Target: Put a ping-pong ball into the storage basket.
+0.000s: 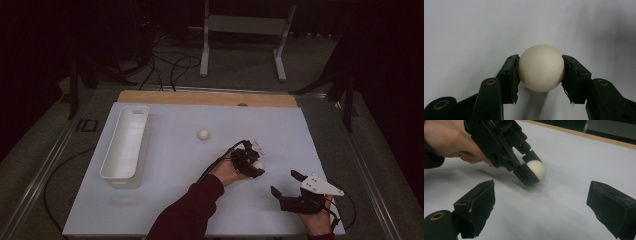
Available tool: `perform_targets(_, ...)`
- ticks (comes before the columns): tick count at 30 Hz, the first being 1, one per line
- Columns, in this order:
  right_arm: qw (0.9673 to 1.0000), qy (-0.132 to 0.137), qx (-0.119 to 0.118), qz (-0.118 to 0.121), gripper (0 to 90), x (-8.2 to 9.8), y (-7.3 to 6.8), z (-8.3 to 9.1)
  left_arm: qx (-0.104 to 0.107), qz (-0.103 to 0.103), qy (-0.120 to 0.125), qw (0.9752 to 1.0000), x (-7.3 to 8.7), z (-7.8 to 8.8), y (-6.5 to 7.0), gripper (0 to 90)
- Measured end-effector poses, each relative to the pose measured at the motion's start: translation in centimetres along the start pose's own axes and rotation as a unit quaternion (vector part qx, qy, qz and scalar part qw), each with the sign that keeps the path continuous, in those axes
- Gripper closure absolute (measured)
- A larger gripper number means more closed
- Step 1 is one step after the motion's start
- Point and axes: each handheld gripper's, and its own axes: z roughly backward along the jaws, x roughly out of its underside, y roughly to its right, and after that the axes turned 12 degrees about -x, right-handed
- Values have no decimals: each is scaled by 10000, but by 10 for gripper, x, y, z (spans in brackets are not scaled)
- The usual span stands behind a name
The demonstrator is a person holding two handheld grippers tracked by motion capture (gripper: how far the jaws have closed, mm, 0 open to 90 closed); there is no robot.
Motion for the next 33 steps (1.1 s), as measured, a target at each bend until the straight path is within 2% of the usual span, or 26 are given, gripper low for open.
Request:
perform_targets(20,10000,-3,15,4,80,0,0,0,-156,14,117,9998,-5,22,-5,509)
perform_targets(33,10000,13,23,10,79,0,0,1,-163,-20,179,9997,-6,34,-7,510)
